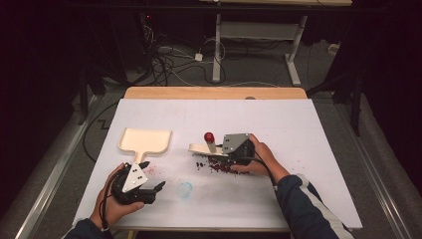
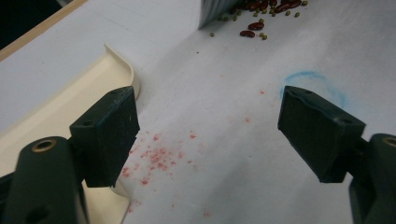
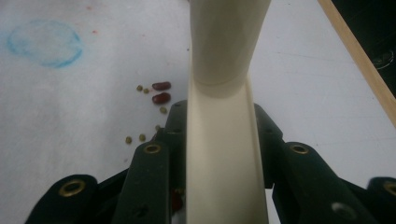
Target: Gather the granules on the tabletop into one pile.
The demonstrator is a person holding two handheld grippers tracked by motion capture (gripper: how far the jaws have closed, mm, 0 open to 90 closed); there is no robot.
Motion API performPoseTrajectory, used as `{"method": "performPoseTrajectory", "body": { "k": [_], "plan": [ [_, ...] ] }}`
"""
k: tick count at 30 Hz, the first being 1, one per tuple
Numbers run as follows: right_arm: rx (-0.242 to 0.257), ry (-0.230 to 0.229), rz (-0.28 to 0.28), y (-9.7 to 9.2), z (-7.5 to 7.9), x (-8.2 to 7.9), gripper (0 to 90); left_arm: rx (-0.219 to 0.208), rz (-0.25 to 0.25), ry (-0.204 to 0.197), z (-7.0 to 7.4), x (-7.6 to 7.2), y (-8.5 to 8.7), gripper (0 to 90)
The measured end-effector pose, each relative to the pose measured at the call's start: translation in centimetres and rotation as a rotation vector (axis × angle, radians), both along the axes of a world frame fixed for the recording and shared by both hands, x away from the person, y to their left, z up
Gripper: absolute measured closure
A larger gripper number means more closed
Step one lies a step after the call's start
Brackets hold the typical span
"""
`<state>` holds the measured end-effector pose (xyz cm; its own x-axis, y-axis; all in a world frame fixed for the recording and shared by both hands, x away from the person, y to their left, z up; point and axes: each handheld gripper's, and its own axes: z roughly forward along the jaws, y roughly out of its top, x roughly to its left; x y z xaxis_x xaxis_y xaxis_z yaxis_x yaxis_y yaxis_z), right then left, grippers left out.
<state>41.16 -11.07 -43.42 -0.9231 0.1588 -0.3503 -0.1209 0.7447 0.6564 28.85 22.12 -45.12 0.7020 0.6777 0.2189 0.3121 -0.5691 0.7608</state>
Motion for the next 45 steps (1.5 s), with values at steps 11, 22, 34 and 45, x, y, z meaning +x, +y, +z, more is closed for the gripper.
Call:
{"method": "performPoseTrajectory", "body": {
  "k": [11,22,34,45],
  "plan": [
    [0.172,0.015,-0.269,0.4,2.5,-1.6,67.2,-0.021,0.024,-0.006,0.3,-0.1,0.6,19.7],
    [0.434,0.338,-0.516,6.1,0.4,-4.5,67.3,-0.019,0.016,-0.021,0.6,-0.3,0.8,19.9],
    [0.442,0.362,-0.724,3.8,-1.4,-3.3,67.1,-0.023,0.011,-0.003,0.5,-0.4,0.7,20.0],
    [0.441,0.399,-0.758,-0.6,-1.0,-4.7,67.2,-0.011,-0.007,0.01,0.3,-0.5,0.2,20.1]
  ]
}}
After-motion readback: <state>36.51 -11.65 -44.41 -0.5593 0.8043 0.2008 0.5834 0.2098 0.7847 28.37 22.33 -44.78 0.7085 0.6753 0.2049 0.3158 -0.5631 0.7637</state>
